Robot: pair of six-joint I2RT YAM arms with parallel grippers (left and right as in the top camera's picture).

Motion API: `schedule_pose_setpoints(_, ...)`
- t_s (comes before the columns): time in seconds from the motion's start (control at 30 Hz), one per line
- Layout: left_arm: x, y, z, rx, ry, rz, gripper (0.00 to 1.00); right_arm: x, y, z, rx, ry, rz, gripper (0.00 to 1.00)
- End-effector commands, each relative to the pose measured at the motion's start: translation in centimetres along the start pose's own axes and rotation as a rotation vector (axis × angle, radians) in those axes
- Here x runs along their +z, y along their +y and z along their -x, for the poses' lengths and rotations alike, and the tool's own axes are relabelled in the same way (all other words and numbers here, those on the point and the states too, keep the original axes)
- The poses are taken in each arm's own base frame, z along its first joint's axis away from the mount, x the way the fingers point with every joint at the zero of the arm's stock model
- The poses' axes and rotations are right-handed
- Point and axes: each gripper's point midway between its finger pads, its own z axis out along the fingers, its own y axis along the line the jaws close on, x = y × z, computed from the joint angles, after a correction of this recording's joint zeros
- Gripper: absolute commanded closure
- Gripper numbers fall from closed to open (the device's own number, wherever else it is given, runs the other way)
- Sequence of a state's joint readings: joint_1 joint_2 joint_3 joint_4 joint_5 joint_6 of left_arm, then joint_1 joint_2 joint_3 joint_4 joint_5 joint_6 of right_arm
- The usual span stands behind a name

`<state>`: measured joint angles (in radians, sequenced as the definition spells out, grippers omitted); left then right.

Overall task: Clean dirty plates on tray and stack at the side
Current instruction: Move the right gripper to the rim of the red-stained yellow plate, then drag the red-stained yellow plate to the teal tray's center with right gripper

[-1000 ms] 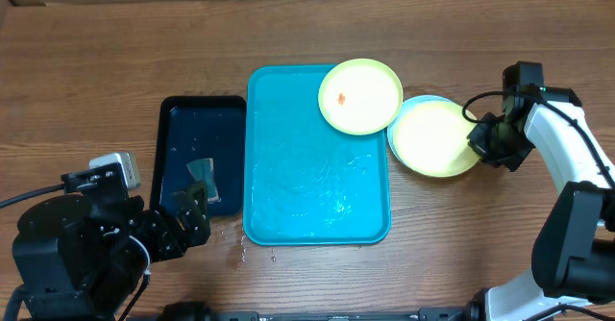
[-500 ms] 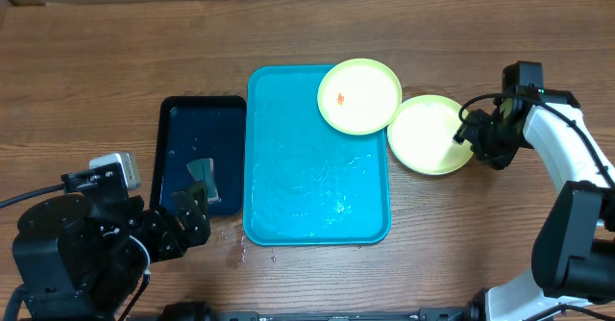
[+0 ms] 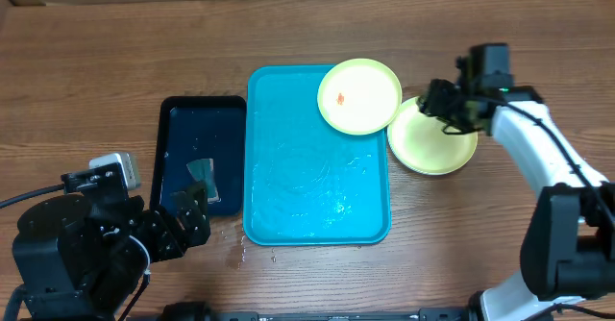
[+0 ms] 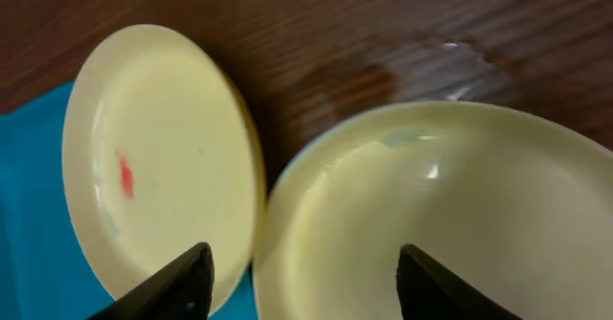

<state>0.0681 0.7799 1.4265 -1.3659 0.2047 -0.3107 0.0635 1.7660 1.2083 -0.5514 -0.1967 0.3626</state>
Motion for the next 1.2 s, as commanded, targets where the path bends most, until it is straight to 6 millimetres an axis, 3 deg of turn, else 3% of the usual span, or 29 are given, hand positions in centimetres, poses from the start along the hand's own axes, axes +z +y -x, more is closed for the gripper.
schedule_pose_setpoints(0.0,-0.2,0.1,0.2,0.017,-0.01,0.007,0.0,0.4,1.1,1.7,-0.085,-0.119,-0.113,0.37)
schedule_pose_setpoints(0.27,-0.2,0.1,0.2,0.017,-0.01,0.007,0.0,2.6,2.3,2.6,-0.136,-0.2,-0.147,0.38)
schedule_pose_setpoints(0.73,-0.2,0.1,0.2,0.017,-0.01,0.007,0.0,5.7,3.3,1.8,-0.142,-0.153,-0.06,0.38)
schedule_pose_setpoints(0.87,-0.2,0.1,0.2,0.017,-0.01,0.007,0.0,6.7,2.6,1.0,-0.14,-0.125,-0.076,0.47)
schedule_pose_setpoints(0.9,-0.2,0.1,0.2,0.017,-0.01,0.007,0.0,6.8,2.6,0.9,-0.139,-0.12,-0.078,0.61)
schedule_pose_setpoints(1.07,-0.2,0.1,0.2,0.017,-0.01,0.007,0.0,6.5,2.9,1.4,-0.141,-0.135,-0.069,0.94)
schedule_pose_setpoints(1.13,-0.2,0.1,0.2,0.017,-0.01,0.007,0.0,6.0,3.3,1.6,-0.142,-0.131,-0.062,0.96)
schedule_pose_setpoints(1.17,-0.2,0.1,0.2,0.017,-0.01,0.007,0.0,5.1,4.4,1.6,-0.145,-0.116,-0.023,0.96)
